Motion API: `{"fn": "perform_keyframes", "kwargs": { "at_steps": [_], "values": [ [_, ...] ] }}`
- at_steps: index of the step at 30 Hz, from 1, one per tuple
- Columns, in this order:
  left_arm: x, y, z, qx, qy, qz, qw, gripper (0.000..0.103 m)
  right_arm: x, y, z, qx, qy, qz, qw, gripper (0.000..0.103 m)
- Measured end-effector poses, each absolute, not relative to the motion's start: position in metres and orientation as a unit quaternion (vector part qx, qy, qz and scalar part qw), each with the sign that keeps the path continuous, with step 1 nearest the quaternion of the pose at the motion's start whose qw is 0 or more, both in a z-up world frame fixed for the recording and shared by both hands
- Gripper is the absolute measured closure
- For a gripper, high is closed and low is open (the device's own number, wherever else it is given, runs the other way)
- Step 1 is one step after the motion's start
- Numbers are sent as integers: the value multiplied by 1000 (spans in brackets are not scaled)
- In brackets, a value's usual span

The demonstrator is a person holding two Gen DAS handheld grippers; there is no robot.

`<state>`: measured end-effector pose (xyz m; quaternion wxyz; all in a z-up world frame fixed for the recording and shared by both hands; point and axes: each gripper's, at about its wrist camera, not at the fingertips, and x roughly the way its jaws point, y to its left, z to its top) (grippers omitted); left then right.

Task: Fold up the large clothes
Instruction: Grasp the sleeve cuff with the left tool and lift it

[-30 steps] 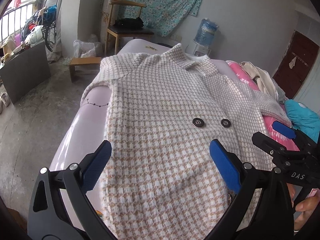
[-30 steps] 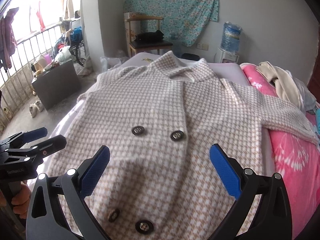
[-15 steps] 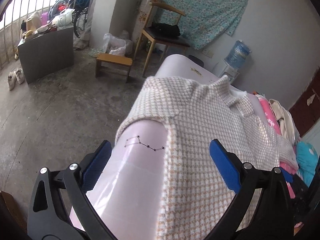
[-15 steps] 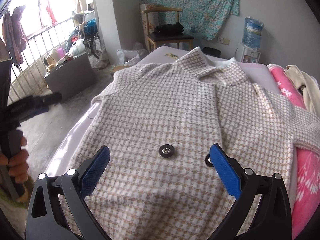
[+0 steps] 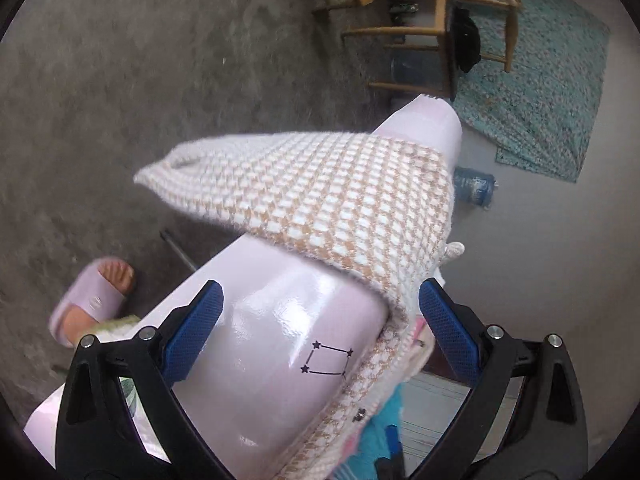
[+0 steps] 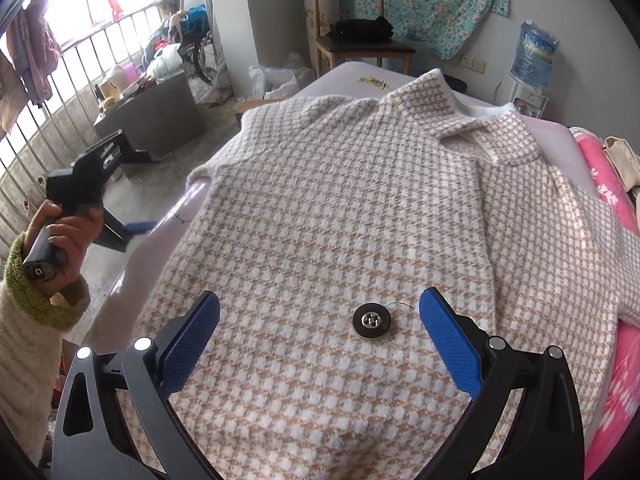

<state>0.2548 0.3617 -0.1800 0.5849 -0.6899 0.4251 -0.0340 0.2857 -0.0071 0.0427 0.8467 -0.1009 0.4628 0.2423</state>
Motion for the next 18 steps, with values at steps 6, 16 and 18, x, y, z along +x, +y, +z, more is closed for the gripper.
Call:
{"fn": "perform_keyframes", "kwargs": {
  "at_steps": [6, 16, 18],
  "values": [
    [275, 356, -250, -757, 413, -62, 502, 8, 295, 13, 32, -121, 480, 228, 839, 5],
    [305, 352, -308, -786, 424, -65, 445, 24, 306, 22, 26, -127, 491, 203, 838, 5],
    [309, 358, -311, -792, 425, -54, 436, 39, 308, 23, 25, -123, 493, 201, 838, 5]
  ]
}}
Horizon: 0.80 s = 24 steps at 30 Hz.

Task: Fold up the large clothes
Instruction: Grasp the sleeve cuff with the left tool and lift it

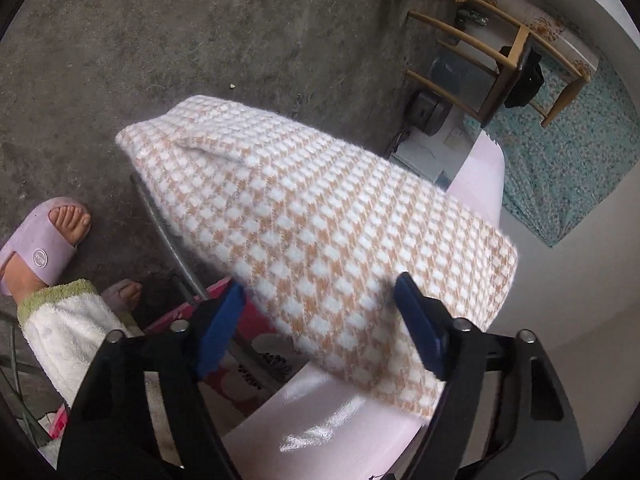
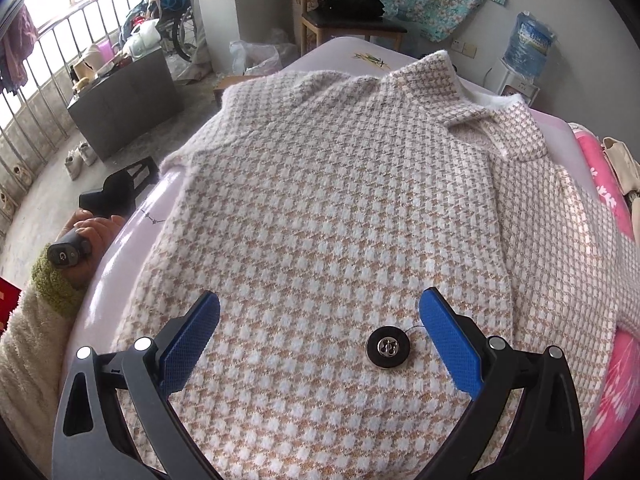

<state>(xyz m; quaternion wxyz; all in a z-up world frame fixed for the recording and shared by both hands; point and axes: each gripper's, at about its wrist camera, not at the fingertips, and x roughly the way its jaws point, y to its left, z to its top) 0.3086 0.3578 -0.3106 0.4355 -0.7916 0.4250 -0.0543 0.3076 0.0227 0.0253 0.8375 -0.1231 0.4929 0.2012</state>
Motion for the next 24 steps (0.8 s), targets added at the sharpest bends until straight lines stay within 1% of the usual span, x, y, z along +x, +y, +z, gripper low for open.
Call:
{"fn": "perform_keyframes", "kwargs": {
  "at_steps": [3, 4, 6, 9, 11, 13, 17, 19, 21, 22, 24],
  "values": [
    [309, 368, -313, -791, 425, -46, 437, 63, 310, 22, 26, -121, 493, 198, 839, 5],
    [309, 370, -311, -790, 424, -43, 440, 66, 310, 21, 26, -122, 492, 197, 839, 5],
    [303, 378, -307, -778, 425, -29, 462, 83, 310, 19, 28, -123, 488, 194, 842, 5],
    [303, 396, -287, -753, 420, 1, 506, 94, 309, 11, 32, -120, 484, 188, 847, 5],
    [306, 409, -255, -703, 423, 37, 571, 96, 307, 3, 36, -114, 479, 183, 851, 5],
    [310, 417, -205, -625, 417, 82, 654, 98, 305, -7, 41, -109, 473, 176, 856, 5],
    [313, 397, -81, -436, 371, 150, 806, 99, 299, -34, 53, -92, 460, 159, 869, 5],
    [312, 361, -9, -329, 327, 150, 873, 99, 295, -51, 59, -84, 452, 147, 876, 5],
    [308, 313, 50, -234, 287, 130, 920, 99, 290, -66, 63, -75, 447, 134, 881, 5],
    [307, 285, 74, -188, 272, 114, 937, 99, 287, -76, 65, -69, 445, 127, 884, 5],
    [303, 231, 106, -117, 257, 75, 956, 99, 281, -98, 70, -52, 442, 110, 889, 5]
  ]
}}
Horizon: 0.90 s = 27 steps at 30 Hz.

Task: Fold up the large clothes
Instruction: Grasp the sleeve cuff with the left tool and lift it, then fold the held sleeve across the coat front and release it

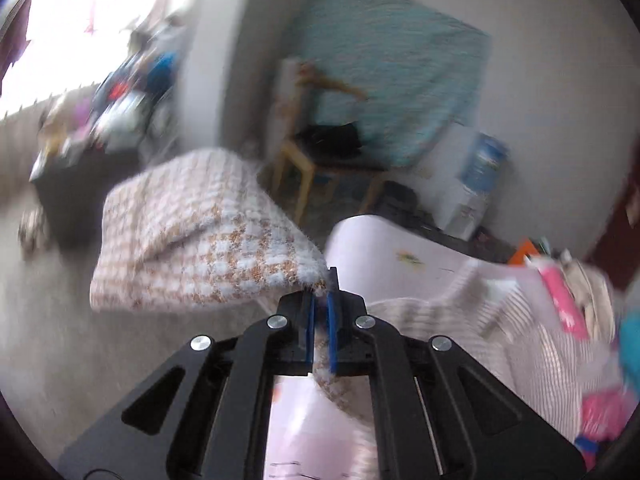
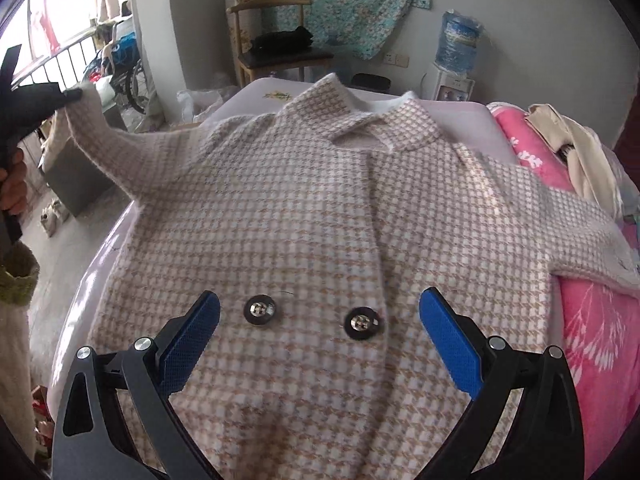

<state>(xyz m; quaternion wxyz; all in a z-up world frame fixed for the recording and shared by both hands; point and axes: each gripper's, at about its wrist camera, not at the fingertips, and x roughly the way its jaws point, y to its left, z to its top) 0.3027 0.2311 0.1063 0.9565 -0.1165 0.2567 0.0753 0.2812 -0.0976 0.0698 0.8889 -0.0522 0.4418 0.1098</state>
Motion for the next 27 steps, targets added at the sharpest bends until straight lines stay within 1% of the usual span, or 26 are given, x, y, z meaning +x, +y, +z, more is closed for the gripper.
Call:
{"fn": "perform_keyframes", "kwargs": {
  "at_steps": [1, 3, 5, 6, 7, 8, 9, 10, 11, 13, 14, 15, 17, 20, 27],
  "values": [
    [300, 198, 118, -75, 256, 49, 963, 99, 279, -107, 72, -44, 439, 103, 891, 5],
    [295, 141, 122, -13, 266, 3, 964, 99, 271, -127, 77, -32, 431, 87, 897, 5],
    [292, 90, 107, 36, 300, -43, 952, 98, 262, -147, 79, -24, 424, 68, 903, 5],
    [289, 72, 95, 50, 320, -64, 944, 94, 258, -158, 79, -18, 422, 59, 905, 5],
    [284, 53, 77, 59, 345, -87, 933, 93, 255, -166, 77, -14, 423, 53, 904, 5],
    [283, 42, 60, 63, 371, -104, 921, 88, 253, -174, 75, -8, 428, 49, 903, 5],
    [279, 30, 44, 68, 394, -112, 910, 74, 251, -183, 70, -2, 434, 43, 900, 5],
    [278, 25, 26, 69, 417, -113, 899, 66, 249, -187, 66, 2, 439, 39, 897, 5],
    [276, 23, 10, 62, 435, -118, 890, 55, 250, -192, 60, 5, 448, 37, 893, 5],
    [273, 29, -14, 43, 459, -122, 879, 51, 253, -200, 50, 8, 464, 38, 885, 5],
    [270, 31, -20, 38, 464, -121, 877, 44, 254, -202, 46, 8, 470, 40, 882, 5],
    [268, 35, -26, 32, 466, -119, 876, 35, 256, -203, 41, 8, 475, 44, 879, 5],
    [262, 40, -30, 15, 464, -110, 879, 28, 261, -204, 35, 10, 482, 55, 874, 5],
    [258, 49, -35, 13, 471, -81, 878, 22, 267, -202, 24, 17, 490, 71, 869, 5],
    [275, 55, -59, -2, 502, -37, 864, 18, 282, -187, -7, -5, 521, 89, 849, 5]
  ]
}}
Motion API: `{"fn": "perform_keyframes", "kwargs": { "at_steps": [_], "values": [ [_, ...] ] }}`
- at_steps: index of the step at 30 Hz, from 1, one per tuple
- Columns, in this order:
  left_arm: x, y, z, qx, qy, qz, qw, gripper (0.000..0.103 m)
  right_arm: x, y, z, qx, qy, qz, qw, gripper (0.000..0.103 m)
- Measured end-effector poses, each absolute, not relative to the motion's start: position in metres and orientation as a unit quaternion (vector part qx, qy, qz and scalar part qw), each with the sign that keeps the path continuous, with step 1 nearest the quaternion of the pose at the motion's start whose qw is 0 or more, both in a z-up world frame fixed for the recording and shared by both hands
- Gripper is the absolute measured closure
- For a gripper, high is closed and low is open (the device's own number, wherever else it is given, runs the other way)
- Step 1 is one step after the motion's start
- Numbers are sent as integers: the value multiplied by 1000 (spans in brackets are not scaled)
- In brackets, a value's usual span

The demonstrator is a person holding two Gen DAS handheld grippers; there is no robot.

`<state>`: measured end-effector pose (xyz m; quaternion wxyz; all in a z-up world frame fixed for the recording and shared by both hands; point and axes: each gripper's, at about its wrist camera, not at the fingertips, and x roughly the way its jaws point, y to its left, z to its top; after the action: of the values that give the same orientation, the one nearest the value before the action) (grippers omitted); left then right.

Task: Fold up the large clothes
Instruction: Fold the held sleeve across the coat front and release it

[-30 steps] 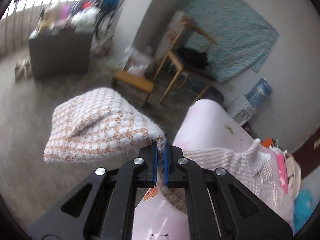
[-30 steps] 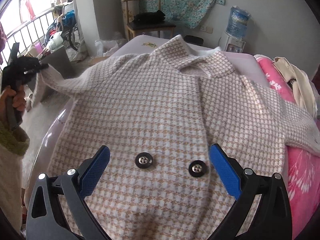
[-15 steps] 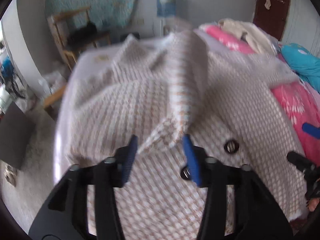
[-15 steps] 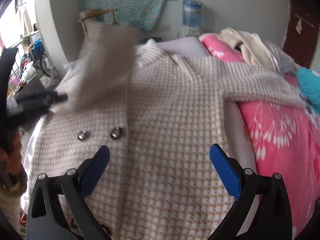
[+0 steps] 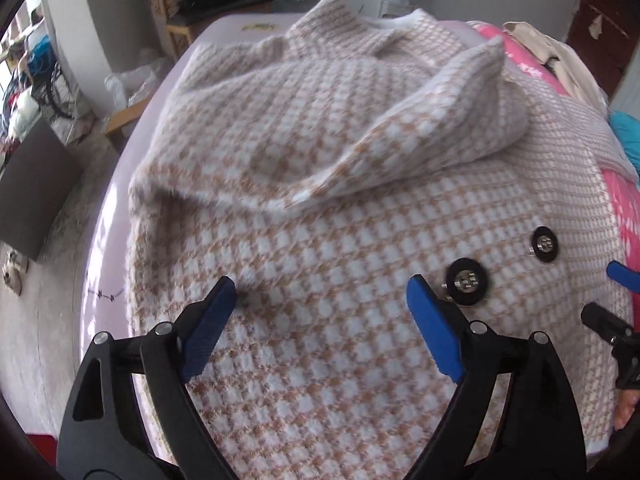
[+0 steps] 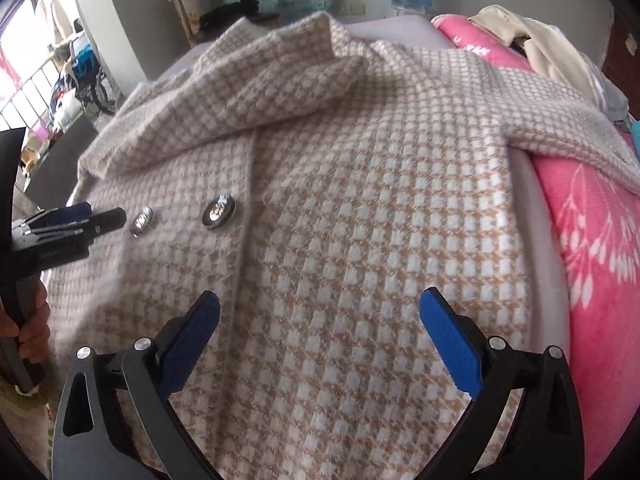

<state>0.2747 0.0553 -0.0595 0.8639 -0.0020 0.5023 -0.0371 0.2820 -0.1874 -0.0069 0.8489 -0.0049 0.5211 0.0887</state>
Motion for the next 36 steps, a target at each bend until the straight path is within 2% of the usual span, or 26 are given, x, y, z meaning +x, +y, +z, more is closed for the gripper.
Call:
{"fn": "perform_keyframes", "kwargs": {
  "at_steps": [6, 16, 32, 34, 36],
  "values": [
    [273, 50, -64, 20, 495, -34, 868, 8, 283, -186, -21, -23, 525, 82, 847, 5],
    [273, 48, -66, 25, 491, -31, 870, 8, 280, -185, -22, -40, 520, 87, 849, 5],
    [271, 48, -66, 30, 487, -39, 872, 8, 306, -182, -18, -73, 579, 122, 803, 5],
    [270, 48, -66, 31, 482, -40, 875, 8, 318, -181, -12, -78, 598, 132, 787, 5],
    [269, 48, -66, 32, 477, -44, 877, 8, 330, -184, 9, -61, 578, 142, 801, 5]
  ]
}}
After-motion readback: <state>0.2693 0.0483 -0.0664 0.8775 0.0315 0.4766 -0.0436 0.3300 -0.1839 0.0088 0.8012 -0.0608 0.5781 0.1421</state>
